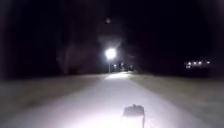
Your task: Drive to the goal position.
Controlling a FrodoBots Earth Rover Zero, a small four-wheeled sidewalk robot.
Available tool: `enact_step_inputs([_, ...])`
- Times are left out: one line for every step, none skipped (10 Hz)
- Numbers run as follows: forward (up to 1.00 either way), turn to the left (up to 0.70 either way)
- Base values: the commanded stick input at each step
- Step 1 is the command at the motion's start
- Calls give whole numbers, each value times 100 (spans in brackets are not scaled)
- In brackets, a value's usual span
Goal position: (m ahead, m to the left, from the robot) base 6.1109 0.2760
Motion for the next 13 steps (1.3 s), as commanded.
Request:
enact_step_inputs([70,14])
enact_step_inputs([70,14])
enact_step_inputs([70,14])
enact_step_inputs([70,6])
enact_step_inputs([70,0])
enact_step_inputs([70,0])
enact_step_inputs([70,0])
enact_step_inputs([70,0])
enact_step_inputs([70,0])
enact_step_inputs([70,0])
enact_step_inputs([70,0])
enact_step_inputs([70,0])
enact_step_inputs([70,0])
